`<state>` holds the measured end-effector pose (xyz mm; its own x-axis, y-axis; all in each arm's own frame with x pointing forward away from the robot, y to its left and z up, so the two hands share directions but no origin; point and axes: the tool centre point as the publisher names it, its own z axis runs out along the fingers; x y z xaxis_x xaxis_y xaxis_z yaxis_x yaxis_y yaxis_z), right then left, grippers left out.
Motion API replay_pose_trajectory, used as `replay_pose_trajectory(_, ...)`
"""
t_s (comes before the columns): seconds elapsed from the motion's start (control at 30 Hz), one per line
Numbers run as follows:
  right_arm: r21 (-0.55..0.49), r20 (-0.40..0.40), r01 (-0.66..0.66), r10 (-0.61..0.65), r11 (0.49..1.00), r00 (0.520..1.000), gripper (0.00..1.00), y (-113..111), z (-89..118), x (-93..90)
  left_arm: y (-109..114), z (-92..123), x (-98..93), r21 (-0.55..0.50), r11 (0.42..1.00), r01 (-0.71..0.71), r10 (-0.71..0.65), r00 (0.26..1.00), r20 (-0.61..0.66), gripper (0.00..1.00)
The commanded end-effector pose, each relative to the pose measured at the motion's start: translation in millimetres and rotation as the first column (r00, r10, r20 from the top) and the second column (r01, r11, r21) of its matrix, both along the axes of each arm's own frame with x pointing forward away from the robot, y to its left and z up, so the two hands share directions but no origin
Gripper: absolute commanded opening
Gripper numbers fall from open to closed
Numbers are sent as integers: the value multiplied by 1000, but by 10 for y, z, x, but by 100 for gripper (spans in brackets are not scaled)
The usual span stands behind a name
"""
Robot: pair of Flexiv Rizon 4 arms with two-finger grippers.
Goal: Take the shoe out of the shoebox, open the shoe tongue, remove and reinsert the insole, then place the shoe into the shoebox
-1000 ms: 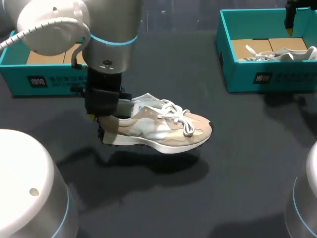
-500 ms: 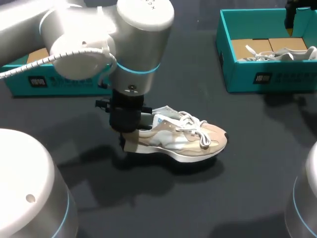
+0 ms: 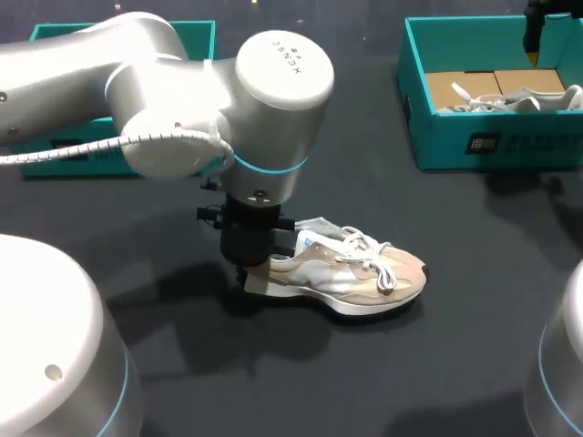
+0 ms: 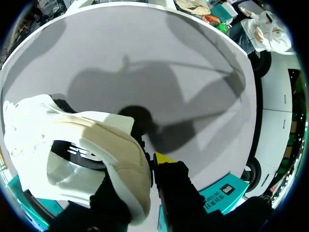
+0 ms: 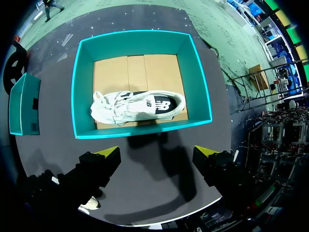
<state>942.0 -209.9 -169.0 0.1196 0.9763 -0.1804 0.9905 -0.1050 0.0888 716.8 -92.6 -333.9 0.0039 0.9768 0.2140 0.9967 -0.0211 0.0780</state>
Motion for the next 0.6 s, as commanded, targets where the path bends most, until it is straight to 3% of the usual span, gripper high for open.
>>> replay_pose_trajectory(0.03,-1,-1,1,-1,1000,1000,100,3,-1,4,-167,-96,63,14,1000,-8,8,1000,-7,0)
replay_pose_trajectory(0.6,-1,-1,1,-1,1000,1000,100,3,-1,4,-384,-392,39,33,999,5,-6,1000,10,0)
